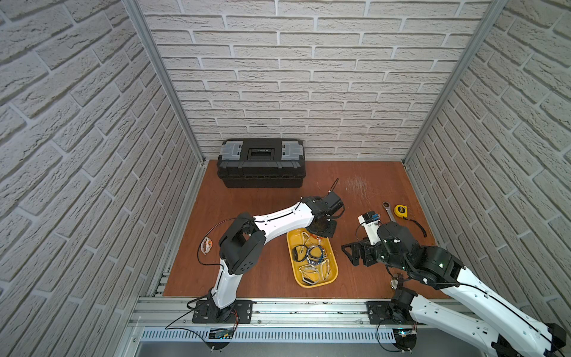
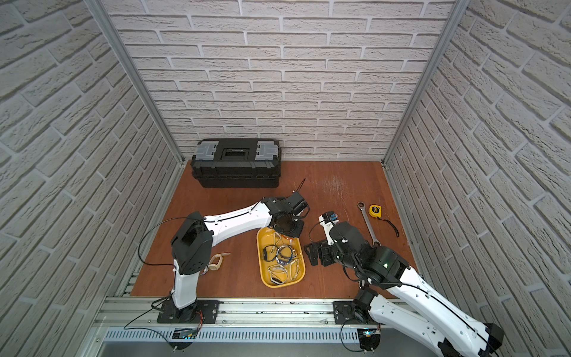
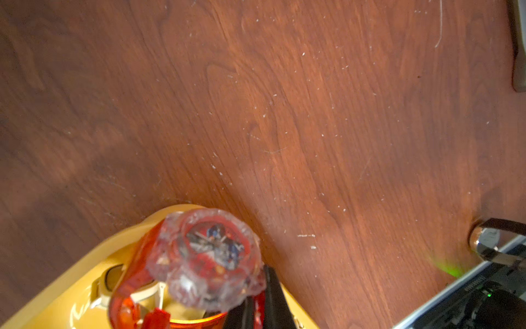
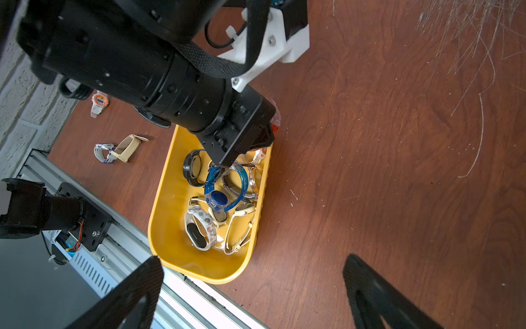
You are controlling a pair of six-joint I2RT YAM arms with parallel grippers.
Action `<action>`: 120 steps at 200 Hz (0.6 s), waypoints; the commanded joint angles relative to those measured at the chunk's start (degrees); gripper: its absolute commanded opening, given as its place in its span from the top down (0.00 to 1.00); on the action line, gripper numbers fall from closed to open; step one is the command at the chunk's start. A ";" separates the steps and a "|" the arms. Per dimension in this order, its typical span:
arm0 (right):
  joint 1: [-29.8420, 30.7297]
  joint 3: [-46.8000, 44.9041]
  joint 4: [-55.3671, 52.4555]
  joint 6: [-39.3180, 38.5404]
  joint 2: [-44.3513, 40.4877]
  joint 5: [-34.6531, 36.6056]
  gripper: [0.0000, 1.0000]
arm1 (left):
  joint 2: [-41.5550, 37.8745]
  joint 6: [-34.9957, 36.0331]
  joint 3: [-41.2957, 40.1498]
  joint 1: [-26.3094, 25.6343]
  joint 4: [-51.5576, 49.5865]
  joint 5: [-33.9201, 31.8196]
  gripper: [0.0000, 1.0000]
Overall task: Put the watch into the storage box
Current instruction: Place the watch in the storage box.
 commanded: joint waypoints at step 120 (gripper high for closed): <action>-0.18 1.31 1.37 0.47 -0.06 0.68 0.00 | -8.54 -2.04 -3.81 -2.53 -8.05 -7.70 0.96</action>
